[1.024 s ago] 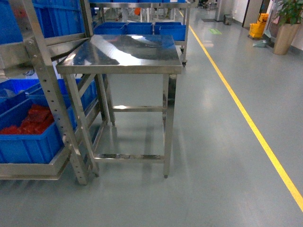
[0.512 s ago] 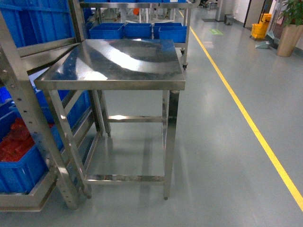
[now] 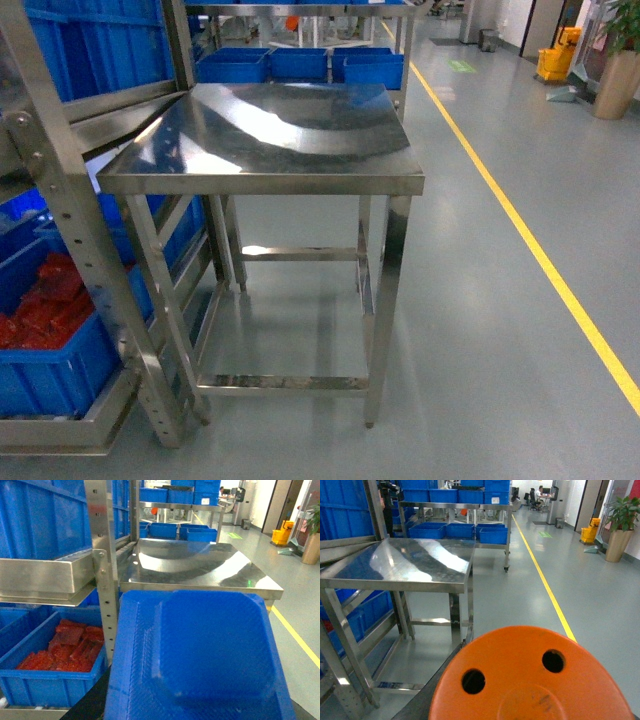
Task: Sort blue parts and orange caps into right shelf containers
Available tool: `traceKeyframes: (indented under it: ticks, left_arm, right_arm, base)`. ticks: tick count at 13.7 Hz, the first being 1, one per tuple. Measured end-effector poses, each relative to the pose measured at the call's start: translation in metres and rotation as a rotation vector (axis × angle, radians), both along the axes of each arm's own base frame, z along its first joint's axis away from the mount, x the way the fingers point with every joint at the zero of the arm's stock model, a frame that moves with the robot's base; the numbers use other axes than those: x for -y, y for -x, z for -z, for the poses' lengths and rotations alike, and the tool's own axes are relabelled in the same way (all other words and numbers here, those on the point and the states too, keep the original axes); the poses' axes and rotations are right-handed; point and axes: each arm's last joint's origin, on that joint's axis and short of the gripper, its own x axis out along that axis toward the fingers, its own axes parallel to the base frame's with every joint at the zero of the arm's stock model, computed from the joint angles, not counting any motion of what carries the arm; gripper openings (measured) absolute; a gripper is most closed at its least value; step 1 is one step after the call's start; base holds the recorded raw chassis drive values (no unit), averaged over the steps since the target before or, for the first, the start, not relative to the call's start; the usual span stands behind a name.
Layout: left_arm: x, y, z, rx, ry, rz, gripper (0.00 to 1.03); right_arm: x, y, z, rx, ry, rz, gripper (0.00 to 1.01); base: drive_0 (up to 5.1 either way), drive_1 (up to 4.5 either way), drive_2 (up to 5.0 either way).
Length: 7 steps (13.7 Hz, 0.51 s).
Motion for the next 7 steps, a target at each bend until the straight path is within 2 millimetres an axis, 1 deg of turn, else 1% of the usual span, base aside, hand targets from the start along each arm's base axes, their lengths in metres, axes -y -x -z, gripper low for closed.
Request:
traceKeyframes:
  ticks: [7]
  left_arm:
    - [-0.0001,0.0000,-0.0002,0.002,0.000,-0.004,0.42]
  right_arm:
    - [0.0000,0.0000,-0.0003,0.003,0.000,0.000,0.44]
  base:
    - [-5.0,2.43,2.4]
